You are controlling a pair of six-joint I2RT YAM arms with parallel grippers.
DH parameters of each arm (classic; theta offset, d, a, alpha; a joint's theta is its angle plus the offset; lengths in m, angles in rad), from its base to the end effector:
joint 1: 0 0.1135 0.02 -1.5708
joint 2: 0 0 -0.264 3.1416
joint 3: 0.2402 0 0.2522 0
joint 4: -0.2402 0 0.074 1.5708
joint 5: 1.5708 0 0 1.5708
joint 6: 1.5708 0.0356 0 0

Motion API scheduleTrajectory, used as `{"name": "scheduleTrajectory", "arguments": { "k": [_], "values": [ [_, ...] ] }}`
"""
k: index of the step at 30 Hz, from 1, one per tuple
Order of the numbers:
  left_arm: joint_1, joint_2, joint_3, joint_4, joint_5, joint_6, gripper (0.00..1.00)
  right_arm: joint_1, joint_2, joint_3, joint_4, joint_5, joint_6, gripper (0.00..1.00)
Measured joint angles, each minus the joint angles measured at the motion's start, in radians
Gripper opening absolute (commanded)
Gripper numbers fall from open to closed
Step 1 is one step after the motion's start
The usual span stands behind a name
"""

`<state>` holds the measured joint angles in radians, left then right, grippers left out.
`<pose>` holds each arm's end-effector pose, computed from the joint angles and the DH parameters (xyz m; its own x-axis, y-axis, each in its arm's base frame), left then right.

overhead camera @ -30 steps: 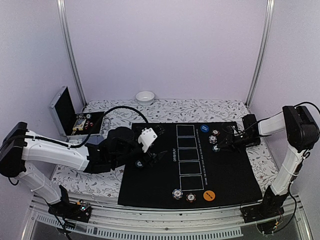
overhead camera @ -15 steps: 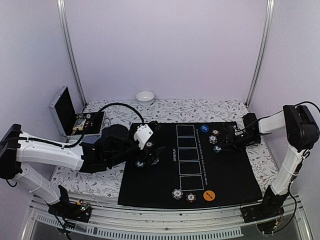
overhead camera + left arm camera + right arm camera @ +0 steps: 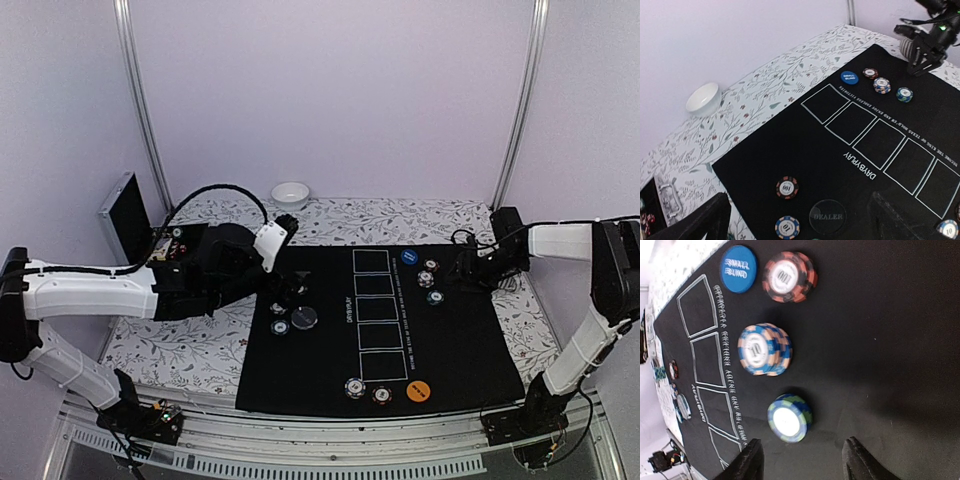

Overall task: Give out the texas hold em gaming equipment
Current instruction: Pick up the pile of poker chips from the pile of poker chips.

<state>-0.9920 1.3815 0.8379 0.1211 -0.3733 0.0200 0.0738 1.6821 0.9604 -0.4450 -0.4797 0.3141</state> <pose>0.1797 -0.2513 0.2535 -0.2123 0.3589 -0.9089 0.6019 0.7808 0.1678 0.3123 0.0396 0.1620 -0.9482 0.2047 -0.2428 0.0490 0.8497 0.5251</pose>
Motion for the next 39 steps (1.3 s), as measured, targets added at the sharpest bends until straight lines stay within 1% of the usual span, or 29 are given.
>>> {"name": "scheduleTrajectory", "arguments": {
  "k": [2,5,7,9,12,14,17,22,27,28,32,35,39],
  "values": [
    [0.027,-0.013,0.027,-0.069,-0.008,-0.057,0.98,0.013,-0.062,0.016,-0.039,0.043,-0.002,1.00],
    [0.082,-0.029,0.078,-0.202,-0.011,-0.141,0.98,0.031,-0.158,0.056,-0.090,0.106,-0.024,0.99],
    [0.156,-0.025,0.132,-0.311,0.006,-0.198,0.98,0.040,-0.204,0.076,-0.109,0.126,-0.028,0.99],
    [0.255,-0.008,0.190,-0.405,0.031,-0.240,0.98,0.045,-0.247,0.088,-0.129,0.139,-0.035,0.99],
    [0.399,0.056,0.265,-0.513,0.064,-0.268,0.98,0.051,-0.284,0.097,-0.149,0.154,-0.047,0.99],
    [0.465,0.114,0.295,-0.558,0.085,-0.268,0.98,0.051,-0.293,0.097,-0.160,0.155,-0.055,0.99],
    [0.524,0.216,0.321,-0.603,0.127,-0.264,0.98,0.051,-0.294,0.097,-0.177,0.156,-0.072,0.99],
    [0.547,0.351,0.324,-0.629,0.180,-0.252,0.98,0.051,-0.294,0.097,-0.184,0.156,-0.092,0.99],
    [0.547,0.406,0.308,-0.621,0.194,-0.249,0.98,0.051,-0.293,0.095,-0.184,0.152,-0.103,0.99],
    [0.547,0.411,0.299,-0.619,0.196,-0.248,0.97,0.051,-0.292,0.095,-0.184,0.152,-0.105,0.99],
    [0.547,0.446,0.282,-0.604,0.202,-0.228,0.80,0.051,-0.284,0.095,-0.184,0.146,-0.110,0.99],
    [0.547,0.484,0.283,-0.597,0.204,-0.212,0.78,0.051,-0.281,0.095,-0.184,0.140,-0.113,0.99],
    [0.547,0.503,0.295,-0.585,0.208,-0.206,0.65,0.051,-0.280,0.094,-0.184,0.135,-0.114,0.99]
  ]
}}
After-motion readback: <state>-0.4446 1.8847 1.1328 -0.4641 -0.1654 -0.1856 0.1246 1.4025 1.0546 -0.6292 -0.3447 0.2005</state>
